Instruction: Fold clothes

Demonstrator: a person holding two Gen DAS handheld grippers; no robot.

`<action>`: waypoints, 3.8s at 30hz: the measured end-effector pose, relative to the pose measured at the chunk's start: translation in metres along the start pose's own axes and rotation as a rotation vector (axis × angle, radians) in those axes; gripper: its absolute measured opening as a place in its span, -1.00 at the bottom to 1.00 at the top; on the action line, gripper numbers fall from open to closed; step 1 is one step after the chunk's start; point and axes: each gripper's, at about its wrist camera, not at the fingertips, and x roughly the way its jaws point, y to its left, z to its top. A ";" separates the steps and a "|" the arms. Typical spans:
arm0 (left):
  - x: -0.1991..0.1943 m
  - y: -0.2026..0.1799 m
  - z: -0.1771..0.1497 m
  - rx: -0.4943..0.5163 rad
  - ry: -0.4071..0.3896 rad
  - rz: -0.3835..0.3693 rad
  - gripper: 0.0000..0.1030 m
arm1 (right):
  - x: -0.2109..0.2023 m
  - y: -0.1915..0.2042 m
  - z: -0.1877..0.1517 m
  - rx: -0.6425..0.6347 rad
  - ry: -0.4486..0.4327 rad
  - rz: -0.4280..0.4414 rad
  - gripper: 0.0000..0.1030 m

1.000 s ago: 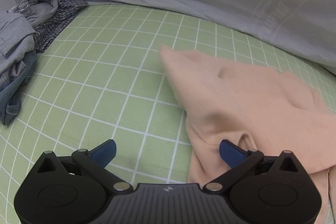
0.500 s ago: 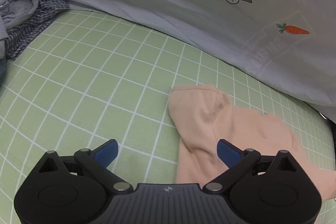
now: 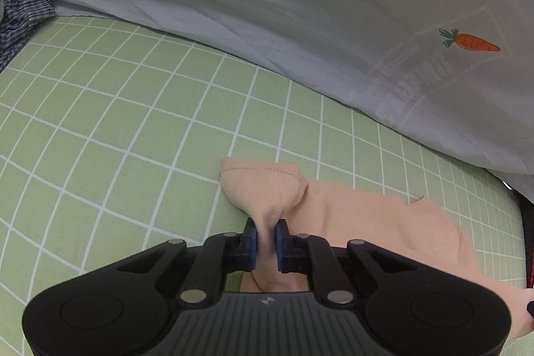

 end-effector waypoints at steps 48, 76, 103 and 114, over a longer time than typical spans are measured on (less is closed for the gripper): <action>-0.226 0.047 -0.224 0.133 -0.012 0.019 0.61 | -0.251 0.088 -0.190 -0.423 0.141 0.396 0.36; -0.115 -0.081 -0.250 0.267 0.150 0.101 -0.12 | -0.123 -0.036 -0.084 -0.334 0.178 0.219 1.00; -0.201 -0.051 -0.258 0.126 -0.006 0.021 -0.94 | -0.126 -0.022 -0.098 -0.357 0.217 0.301 1.00; -0.198 0.008 -0.286 -0.040 0.051 0.067 -0.94 | -0.142 -0.001 -0.126 -0.444 0.248 0.325 1.00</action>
